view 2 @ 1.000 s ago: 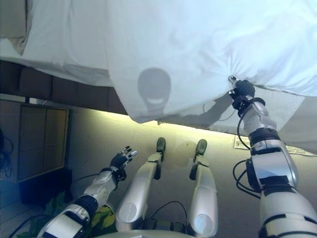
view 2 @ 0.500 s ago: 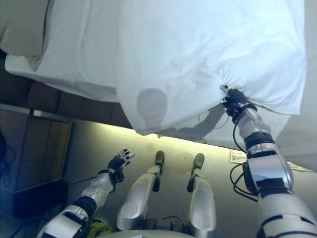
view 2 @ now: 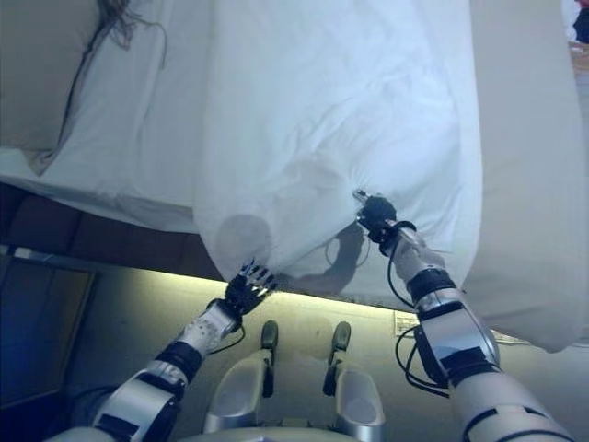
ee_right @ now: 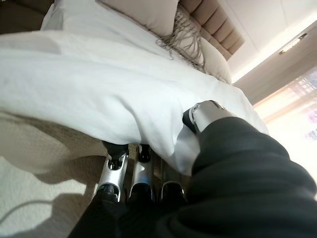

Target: Make the bed neatly

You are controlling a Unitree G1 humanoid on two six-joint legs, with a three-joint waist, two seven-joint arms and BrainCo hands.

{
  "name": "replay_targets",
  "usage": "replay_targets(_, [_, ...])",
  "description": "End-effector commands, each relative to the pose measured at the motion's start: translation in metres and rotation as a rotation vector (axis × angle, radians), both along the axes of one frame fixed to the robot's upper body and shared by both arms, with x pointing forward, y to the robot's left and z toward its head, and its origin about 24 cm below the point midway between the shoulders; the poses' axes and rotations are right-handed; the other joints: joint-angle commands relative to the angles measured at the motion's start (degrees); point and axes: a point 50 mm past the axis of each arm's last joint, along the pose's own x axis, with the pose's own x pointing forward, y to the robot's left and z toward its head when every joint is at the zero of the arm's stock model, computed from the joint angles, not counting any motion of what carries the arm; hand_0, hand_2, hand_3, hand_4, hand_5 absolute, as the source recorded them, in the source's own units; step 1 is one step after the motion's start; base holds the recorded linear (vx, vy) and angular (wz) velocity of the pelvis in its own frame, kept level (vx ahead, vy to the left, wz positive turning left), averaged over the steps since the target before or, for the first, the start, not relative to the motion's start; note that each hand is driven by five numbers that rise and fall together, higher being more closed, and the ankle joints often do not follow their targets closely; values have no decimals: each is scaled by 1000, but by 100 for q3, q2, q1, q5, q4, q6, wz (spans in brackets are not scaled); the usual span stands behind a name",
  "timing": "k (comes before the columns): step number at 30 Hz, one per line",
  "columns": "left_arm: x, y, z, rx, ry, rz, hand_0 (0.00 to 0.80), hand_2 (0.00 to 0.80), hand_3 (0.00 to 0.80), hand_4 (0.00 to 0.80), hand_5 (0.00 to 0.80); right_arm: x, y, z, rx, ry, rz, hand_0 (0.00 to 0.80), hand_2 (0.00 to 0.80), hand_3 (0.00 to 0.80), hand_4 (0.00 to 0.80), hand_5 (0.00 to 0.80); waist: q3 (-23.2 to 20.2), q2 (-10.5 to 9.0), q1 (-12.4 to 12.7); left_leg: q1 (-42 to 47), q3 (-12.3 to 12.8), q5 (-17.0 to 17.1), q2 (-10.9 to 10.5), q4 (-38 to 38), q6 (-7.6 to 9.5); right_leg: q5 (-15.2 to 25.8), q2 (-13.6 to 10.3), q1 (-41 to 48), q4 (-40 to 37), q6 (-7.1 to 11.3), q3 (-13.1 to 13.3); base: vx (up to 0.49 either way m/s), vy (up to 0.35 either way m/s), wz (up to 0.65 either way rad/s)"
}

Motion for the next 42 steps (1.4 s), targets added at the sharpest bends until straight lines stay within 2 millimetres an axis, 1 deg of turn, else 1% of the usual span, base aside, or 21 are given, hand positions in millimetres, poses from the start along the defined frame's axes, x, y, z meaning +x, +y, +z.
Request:
replay_targets(1, [13, -39, 18, -157, -1, -63, 0, 0, 0, 0, 0, 5, 47, 42, 130, -219, 139, 800, 800, 800, 800, 800, -112, -300, -56, -90, 140, 67, 186, -217, -10, -56, -250, -61, 342, 516, 245, -22, -150, -17])
replay_targets(4, [16, -57, 27, -256, 26, -63, 0, 0, 0, 0, 0, 1, 65, 46, 158, -245, 173, 800, 800, 800, 800, 800, -76, -456, -94, -117, 166, 24, 230, -178, -9, -16, -201, -42, 285, 513, 285, -17, -151, -9])
replay_targets(7, [17, -66, 32, -308, 63, -39, 0, 0, 0, 0, 0, -1, 76, 50, 161, -263, 189, 800, 800, 800, 800, 800, -32, -559, -124, -122, 178, -6, 262, -139, -18, 7, -169, -11, 240, 512, 332, 2, -108, -9])
replay_targets(11, [16, -76, 35, -365, 124, -22, 0, 0, 0, 0, 0, -3, 86, 58, 173, -292, 200, 800, 800, 800, 800, 800, 42, -656, -147, -148, 187, -27, 298, -100, -29, 18, -129, 7, 208, 493, 364, -6, -93, -6])
replay_targets(12, [16, -79, 37, -404, 138, -9, 0, 0, 0, 0, 0, -4, 87, 60, 171, -301, 203, 800, 800, 800, 800, 800, 63, -676, -157, -162, 188, -33, 301, -87, -35, 18, -123, 8, 200, 487, 365, -6, -74, -7])
replay_targets(15, [13, -88, 39, -451, 135, -16, 0, 0, 0, 0, 0, -5, 89, 66, 174, -325, 205, 800, 800, 800, 800, 800, 112, -709, -169, -186, 173, -37, 308, -91, -50, 15, -111, 1, 180, 478, 358, -15, -59, -4])
replay_targets(18, [14, -95, 46, -507, 47, -6, 0, 0, 0, 0, 0, -7, 91, 72, 178, -340, 209, 800, 800, 800, 800, 800, 146, -733, -202, -201, 177, -28, 323, -107, -71, 13, -97, -15, 172, 469, 377, -17, -32, -2])
replay_targets(20, [18, -95, 53, -529, -21, 13, 0, 0, 0, 0, 0, -9, 90, 72, 178, -343, 209, 800, 800, 800, 800, 800, 168, -758, -229, -217, 189, -38, 337, -100, -83, 2, -92, -34, 176, 468, 384, -27, -38, -3])
replay_targets(27, [37, -86, 86, -625, -329, 144, 0, 0, 0, 0, 0, -17, 88, 56, 180, -309, 199, 800, 800, 800, 800, 800, 240, -842, -290, -249, 170, -65, 386, -44, -129, -27, -80, -42, 197, 454, 365, -15, -52, -1])
replay_targets(30, [40, -85, 94, -654, -411, 169, 0, 0, 0, 0, 0, -18, 85, 49, 184, -289, 189, 800, 800, 800, 800, 800, 240, -854, -284, -242, 139, -63, 388, -61, -144, -40, -73, -30, 200, 446, 334, 4, -43, 0])
replay_targets(35, [39, -85, 102, -706, -526, 179, 0, 0, 0, 0, 0, -17, 82, 42, 193, -253, 178, 800, 800, 800, 800, 800, 222, -845, -253, -186, 87, -62, 375, -123, -165, -63, -79, 21, 186, 446, 292, 8, -14, 3])
replay_targets(42, [30, -99, 112, -840, -647, 80, 0, 0, 0, 0, 0, -15, 76, 25, 224, -167, 135, 800, 800, 800, 800, 800, 131, -832, -168, -5, 29, -75, 373, -254, -167, -75, -86, 177, 135, 461, 205, 37, -34, 5])
